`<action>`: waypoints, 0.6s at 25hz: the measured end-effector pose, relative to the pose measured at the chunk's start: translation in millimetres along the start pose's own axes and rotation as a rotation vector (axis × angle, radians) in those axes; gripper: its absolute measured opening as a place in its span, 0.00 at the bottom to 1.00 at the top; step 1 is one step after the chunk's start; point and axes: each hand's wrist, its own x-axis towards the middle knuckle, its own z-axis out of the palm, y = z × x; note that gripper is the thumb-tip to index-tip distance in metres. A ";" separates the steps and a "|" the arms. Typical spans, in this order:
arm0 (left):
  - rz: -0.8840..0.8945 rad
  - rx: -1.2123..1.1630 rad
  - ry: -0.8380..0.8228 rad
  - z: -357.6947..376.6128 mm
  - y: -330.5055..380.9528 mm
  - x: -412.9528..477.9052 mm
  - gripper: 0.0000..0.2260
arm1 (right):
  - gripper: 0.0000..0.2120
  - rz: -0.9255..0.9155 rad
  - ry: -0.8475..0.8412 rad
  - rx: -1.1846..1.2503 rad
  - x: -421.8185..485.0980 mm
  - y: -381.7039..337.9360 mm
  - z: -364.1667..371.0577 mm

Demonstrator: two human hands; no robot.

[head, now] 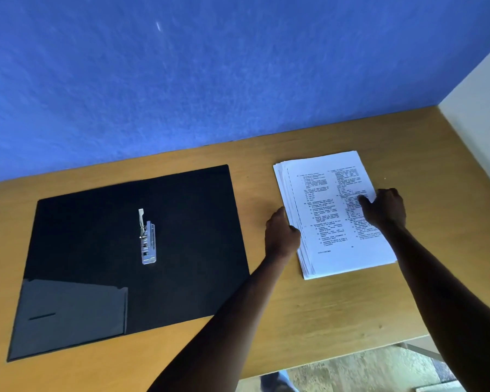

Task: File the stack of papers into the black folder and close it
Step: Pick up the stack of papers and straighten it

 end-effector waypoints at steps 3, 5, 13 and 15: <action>-0.055 0.074 -0.034 9.1 14.6 -1.8 0.22 | 0.25 0.000 -0.017 -0.009 0.9 -3.0 3.1; -0.067 0.108 -0.023 10.3 26.1 -4.7 0.18 | 0.26 0.000 -0.022 -0.011 1.1 -2.5 3.2; -0.118 0.048 0.035 15.7 34.0 -4.2 0.16 | 0.26 0.003 -0.030 -0.005 1.0 -8.7 1.6; -0.121 0.041 0.036 15.0 34.9 -3.4 0.15 | 0.25 0.013 -0.040 0.010 2.0 -9.5 2.6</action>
